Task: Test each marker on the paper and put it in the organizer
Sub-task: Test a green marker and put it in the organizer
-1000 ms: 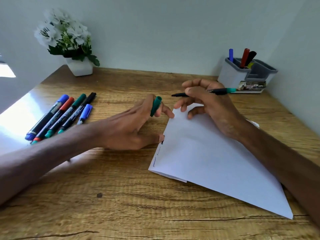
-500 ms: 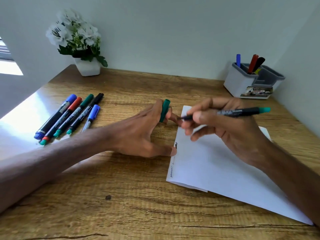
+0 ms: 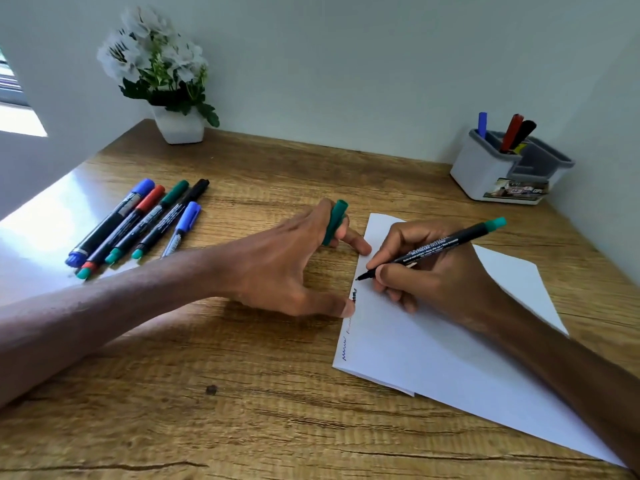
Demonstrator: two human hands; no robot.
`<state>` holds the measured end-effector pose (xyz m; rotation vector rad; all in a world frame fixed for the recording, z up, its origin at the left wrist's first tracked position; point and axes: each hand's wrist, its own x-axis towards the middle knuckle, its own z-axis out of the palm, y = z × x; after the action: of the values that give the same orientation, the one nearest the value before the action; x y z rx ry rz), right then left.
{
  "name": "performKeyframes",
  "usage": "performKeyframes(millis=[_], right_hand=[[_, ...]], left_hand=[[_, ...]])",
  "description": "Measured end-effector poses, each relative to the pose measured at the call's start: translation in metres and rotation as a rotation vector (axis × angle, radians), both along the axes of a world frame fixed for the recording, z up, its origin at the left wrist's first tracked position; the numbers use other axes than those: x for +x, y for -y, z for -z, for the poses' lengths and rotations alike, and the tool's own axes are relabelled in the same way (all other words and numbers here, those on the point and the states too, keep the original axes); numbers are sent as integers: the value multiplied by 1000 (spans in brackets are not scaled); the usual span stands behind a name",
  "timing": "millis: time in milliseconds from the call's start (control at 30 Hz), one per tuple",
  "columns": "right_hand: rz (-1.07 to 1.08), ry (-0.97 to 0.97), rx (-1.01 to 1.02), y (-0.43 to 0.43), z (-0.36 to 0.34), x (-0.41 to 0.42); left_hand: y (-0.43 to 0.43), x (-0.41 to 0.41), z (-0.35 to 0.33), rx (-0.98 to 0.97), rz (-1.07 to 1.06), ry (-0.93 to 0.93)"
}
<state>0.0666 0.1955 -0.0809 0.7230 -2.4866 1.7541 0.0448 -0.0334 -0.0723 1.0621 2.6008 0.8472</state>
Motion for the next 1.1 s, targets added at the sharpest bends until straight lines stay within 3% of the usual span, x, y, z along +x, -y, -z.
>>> performKeyframes(millis=[133,400,1100], right_hand=[[-11,-120,66,0,2,0],[-10,-185,104,0,2,2],[28,-204,138,4,0,4]], left_hand=[[1,1,0,18,-22,14],[0,0,0,29,-19,-5],[1,-1,3,33,-15,-40]])
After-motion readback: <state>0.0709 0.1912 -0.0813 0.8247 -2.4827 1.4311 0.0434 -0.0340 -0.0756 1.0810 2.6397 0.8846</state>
